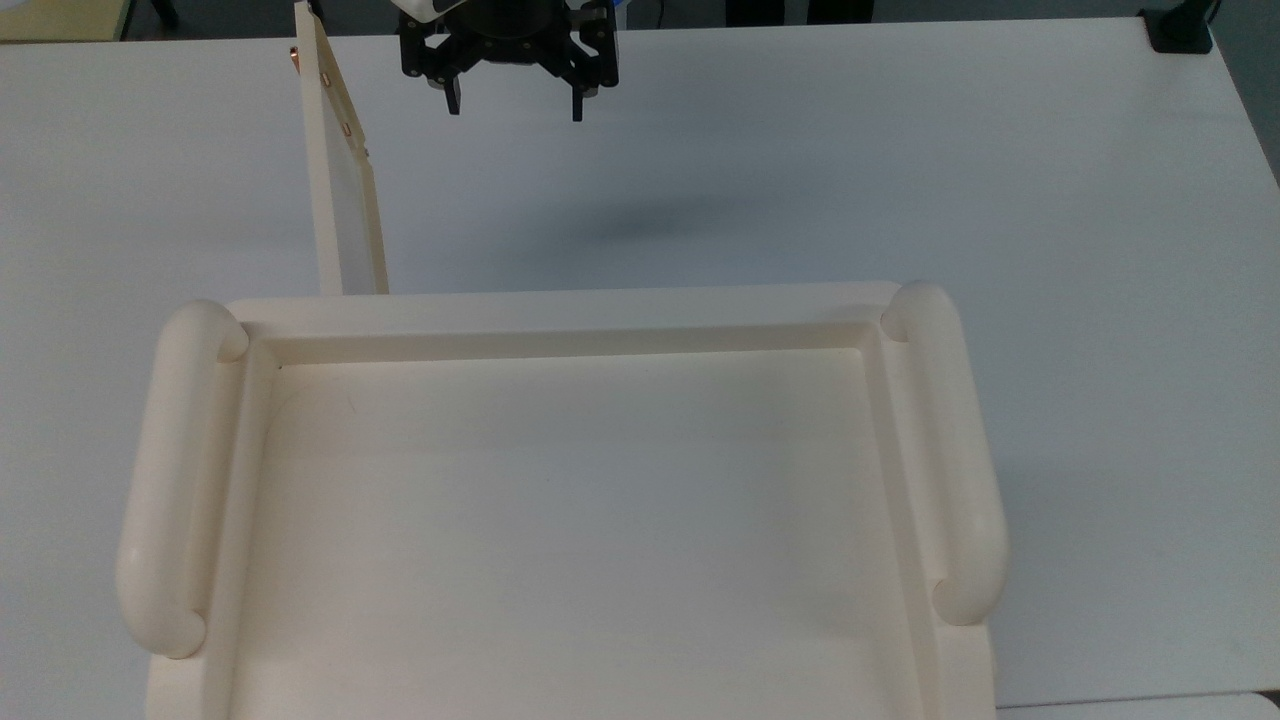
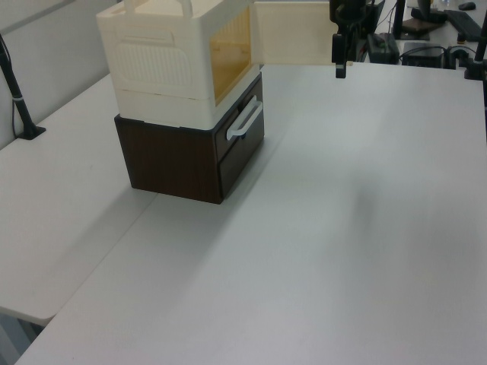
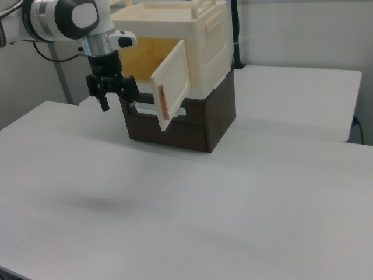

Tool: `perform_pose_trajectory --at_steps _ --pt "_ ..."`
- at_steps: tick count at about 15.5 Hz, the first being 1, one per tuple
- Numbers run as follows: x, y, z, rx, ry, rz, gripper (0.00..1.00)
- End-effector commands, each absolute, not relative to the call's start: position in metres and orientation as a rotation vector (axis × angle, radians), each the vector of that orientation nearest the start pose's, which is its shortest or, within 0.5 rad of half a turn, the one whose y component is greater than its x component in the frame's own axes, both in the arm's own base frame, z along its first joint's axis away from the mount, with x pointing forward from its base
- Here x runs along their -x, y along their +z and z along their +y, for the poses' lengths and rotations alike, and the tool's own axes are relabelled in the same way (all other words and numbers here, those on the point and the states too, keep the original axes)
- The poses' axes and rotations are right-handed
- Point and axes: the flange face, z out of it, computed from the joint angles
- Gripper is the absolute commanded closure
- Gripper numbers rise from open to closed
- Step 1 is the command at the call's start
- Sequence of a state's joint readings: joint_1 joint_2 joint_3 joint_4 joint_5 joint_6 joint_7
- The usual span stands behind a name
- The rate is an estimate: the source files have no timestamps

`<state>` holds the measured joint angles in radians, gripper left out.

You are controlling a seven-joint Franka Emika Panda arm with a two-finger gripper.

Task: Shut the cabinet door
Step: 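Move the gripper toward the outer edge of the open cream door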

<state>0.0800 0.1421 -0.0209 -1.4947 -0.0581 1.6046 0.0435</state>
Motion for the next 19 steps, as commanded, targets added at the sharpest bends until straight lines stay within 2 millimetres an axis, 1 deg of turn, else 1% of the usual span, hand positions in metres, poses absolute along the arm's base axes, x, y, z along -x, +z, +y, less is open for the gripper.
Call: perform_pose_trajectory --at_steps 1,8,9,11,12,14,15,16,17,19 --pt "-0.590 0.590 0.022 3.179 0.052 -0.036 0.00" --pt "-0.590 0.592 0.021 3.179 0.040 -0.034 0.00" --pt "-0.590 0.592 0.021 3.179 0.037 -0.034 0.06" --pt "-0.591 0.593 0.019 3.179 0.030 -0.034 0.34" --pt "-0.591 0.593 0.017 3.179 0.026 -0.044 0.49" --pt "-0.591 0.595 0.013 3.175 0.019 -0.053 0.76" --pt "-0.591 0.599 0.013 3.176 0.010 -0.070 0.88" --pt "-0.592 0.602 0.011 3.176 -0.002 -0.087 0.96" --pt "-0.592 0.606 0.010 3.176 -0.014 -0.089 1.00" --pt "-0.592 0.615 -0.002 3.175 -0.043 -0.062 1.00"
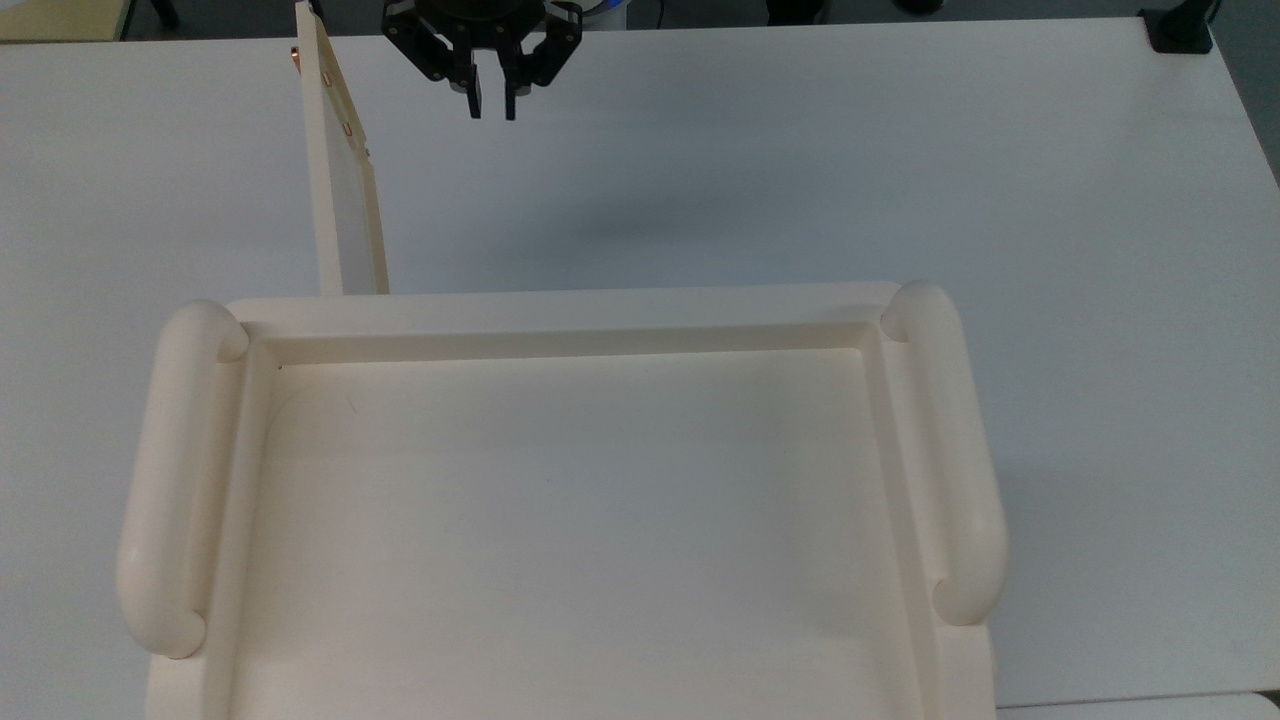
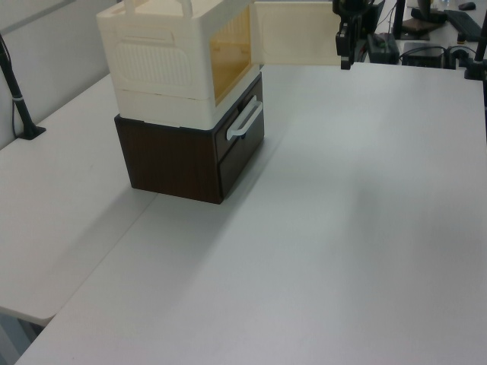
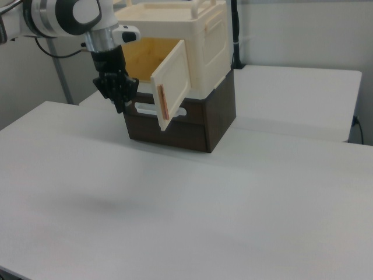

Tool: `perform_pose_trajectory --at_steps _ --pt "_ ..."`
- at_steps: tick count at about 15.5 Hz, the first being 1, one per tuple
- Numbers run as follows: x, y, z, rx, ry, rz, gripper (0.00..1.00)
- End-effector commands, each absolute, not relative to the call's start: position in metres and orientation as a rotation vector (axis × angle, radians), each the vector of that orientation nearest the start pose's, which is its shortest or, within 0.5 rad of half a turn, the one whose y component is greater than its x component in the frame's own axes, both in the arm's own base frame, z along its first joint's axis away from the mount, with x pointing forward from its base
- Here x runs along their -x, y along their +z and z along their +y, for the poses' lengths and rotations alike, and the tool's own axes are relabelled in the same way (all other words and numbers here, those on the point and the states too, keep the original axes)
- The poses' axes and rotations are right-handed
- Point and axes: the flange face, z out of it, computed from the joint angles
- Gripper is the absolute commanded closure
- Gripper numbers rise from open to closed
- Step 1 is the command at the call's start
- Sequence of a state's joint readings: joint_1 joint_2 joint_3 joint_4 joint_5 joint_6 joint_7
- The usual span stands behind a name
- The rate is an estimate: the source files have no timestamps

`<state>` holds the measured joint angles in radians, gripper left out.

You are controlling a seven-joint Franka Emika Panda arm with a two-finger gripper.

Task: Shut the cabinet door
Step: 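Move the gripper toward the outer edge of the open cream door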

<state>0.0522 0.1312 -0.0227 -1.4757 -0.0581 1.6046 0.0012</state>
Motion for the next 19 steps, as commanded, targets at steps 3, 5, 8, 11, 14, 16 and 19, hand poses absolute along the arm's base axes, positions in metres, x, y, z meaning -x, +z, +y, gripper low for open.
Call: perform_pose_trajectory --at_steps 3,5,8,11,14,16,19 --pt "-0.592 0.640 -0.010 3.175 -0.120 -0.034 1.00" --pt "-0.591 0.657 -0.022 3.174 -0.178 -0.002 1.00" --pt "-0.588 0.691 -0.041 3.169 -0.297 0.053 1.00" --pt "-0.585 0.714 -0.048 3.163 -0.382 0.078 1.00" --pt "-0.585 0.732 -0.069 3.144 -0.539 0.141 1.00" --pt "-0.587 0.736 -0.084 3.132 -0.596 0.172 1.00" --pt "-0.590 0.732 -0.109 3.130 -0.640 0.229 1.00"
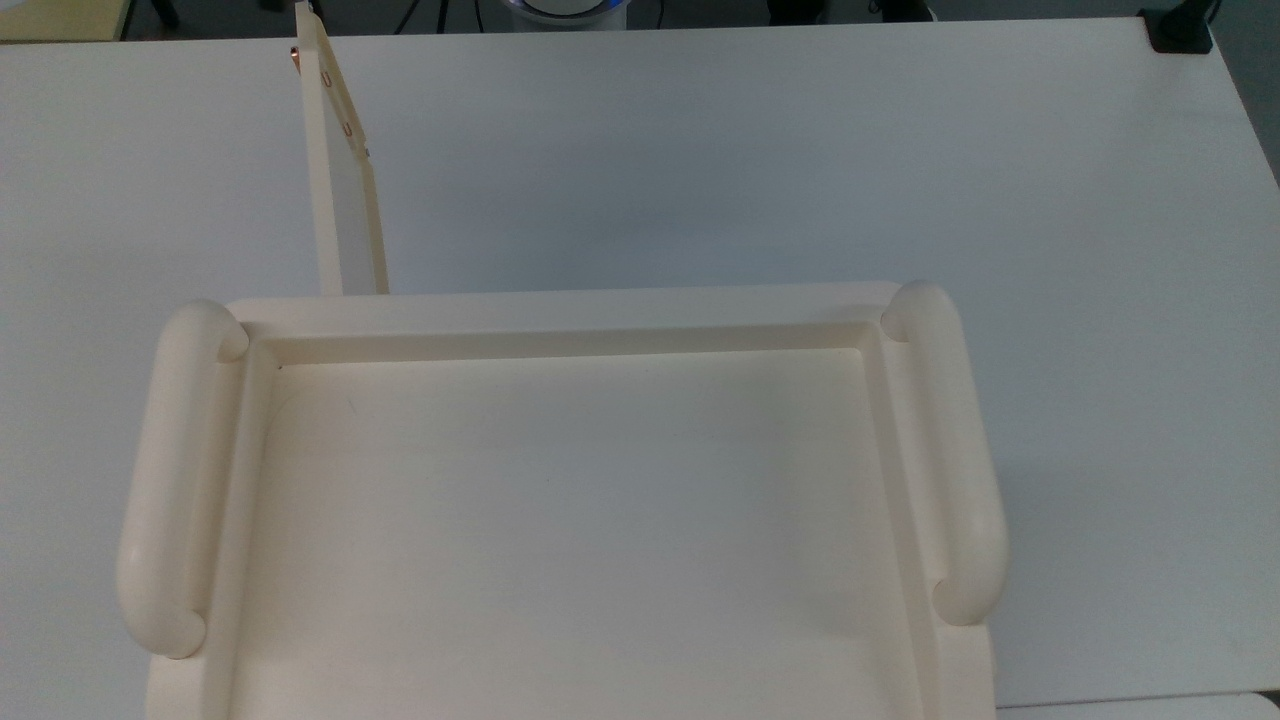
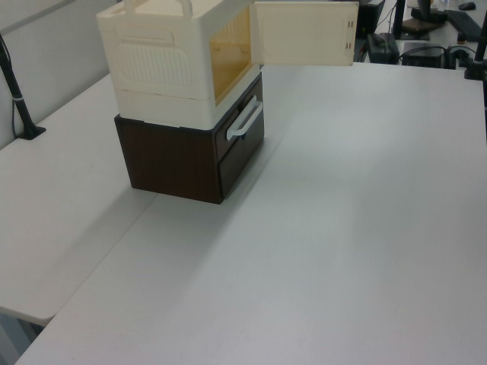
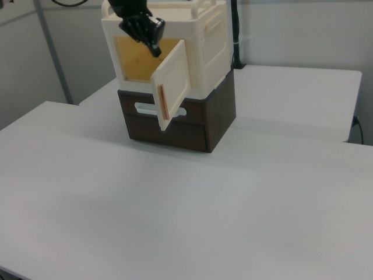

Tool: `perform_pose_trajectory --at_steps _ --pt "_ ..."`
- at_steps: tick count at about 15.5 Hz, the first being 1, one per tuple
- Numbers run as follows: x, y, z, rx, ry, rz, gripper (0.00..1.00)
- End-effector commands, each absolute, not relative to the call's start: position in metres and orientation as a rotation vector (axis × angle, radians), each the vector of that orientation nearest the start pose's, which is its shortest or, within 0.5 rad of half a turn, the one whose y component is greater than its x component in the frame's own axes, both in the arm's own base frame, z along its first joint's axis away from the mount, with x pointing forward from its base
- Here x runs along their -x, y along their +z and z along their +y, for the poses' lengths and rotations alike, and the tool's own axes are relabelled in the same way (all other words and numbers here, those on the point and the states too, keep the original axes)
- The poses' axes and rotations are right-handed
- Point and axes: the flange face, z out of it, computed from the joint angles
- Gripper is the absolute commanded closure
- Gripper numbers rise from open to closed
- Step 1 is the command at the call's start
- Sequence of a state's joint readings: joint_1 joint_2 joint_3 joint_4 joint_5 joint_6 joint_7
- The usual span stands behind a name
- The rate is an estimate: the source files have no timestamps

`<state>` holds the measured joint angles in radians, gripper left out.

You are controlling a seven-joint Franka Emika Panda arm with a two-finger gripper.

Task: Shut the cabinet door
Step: 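Push the cream door with the gripper, swinging it toward the cabinet front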

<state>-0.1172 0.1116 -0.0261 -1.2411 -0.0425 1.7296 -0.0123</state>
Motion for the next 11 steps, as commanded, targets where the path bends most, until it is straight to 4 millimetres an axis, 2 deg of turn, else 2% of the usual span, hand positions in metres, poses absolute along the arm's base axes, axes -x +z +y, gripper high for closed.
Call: perform_pose_trajectory --at_steps 1,4,6,11 --pt "-0.590 0.729 -0.119 3.130 -0.633 0.248 1.00" --pt "-0.591 0.714 -0.130 3.150 -0.588 0.185 1.00" --pt "-0.595 0.707 -0.130 3.154 -0.561 0.110 1.00" --pt "-0.605 0.691 -0.122 3.142 -0.519 0.079 1.00"
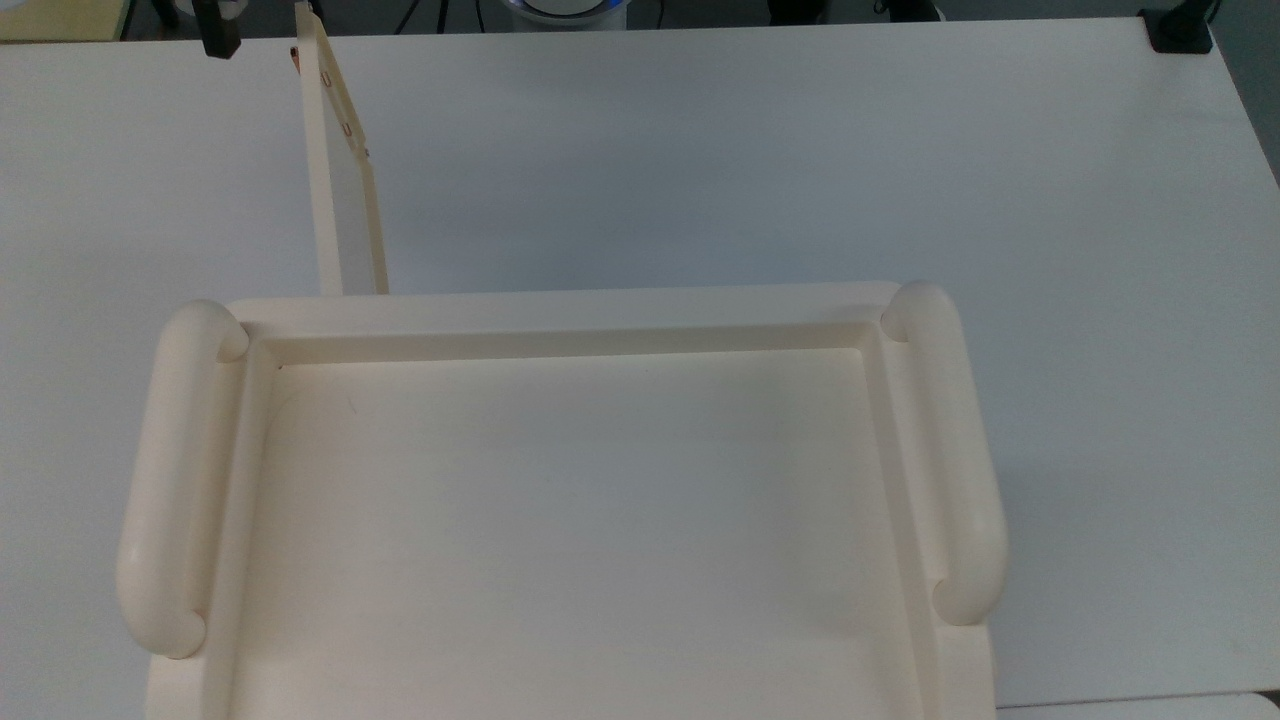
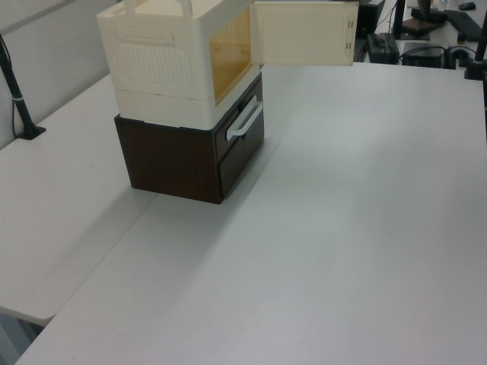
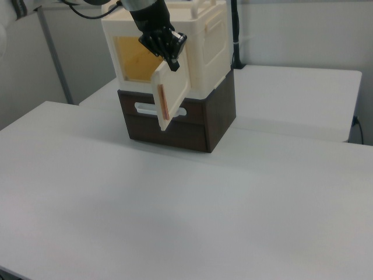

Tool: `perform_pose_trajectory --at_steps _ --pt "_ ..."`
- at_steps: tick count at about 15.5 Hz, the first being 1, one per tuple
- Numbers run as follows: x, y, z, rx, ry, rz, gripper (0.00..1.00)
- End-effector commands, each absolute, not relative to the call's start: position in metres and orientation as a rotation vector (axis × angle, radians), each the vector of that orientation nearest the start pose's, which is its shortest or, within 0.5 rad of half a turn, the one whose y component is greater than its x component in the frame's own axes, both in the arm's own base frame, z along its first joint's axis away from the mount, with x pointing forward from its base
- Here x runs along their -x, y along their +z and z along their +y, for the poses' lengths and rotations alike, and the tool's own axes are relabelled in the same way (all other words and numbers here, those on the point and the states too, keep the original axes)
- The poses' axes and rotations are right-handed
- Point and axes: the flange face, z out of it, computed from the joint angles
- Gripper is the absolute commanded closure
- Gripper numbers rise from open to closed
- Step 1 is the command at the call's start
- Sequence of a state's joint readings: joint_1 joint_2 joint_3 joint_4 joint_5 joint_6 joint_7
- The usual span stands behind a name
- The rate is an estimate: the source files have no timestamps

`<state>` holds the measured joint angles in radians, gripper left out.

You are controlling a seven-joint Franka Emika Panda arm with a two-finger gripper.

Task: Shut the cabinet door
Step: 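Push the cream door with the gripper, swinging it toward the cabinet front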

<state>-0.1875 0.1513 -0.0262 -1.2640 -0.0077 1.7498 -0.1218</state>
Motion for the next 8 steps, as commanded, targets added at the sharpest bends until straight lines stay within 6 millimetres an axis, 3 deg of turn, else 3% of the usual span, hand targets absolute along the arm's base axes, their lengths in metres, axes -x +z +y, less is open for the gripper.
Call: perform_pose_trajectory --at_steps 1,3,6,8 --pt "-0.607 0.690 -0.116 3.138 -0.517 0.063 1.00" --pt "-0.609 0.686 -0.110 3.135 -0.505 0.049 1.00" --pt "-0.622 0.675 -0.067 3.081 -0.486 0.009 1.00" --pt "-0.632 0.674 -0.040 3.029 -0.537 0.105 1.00"
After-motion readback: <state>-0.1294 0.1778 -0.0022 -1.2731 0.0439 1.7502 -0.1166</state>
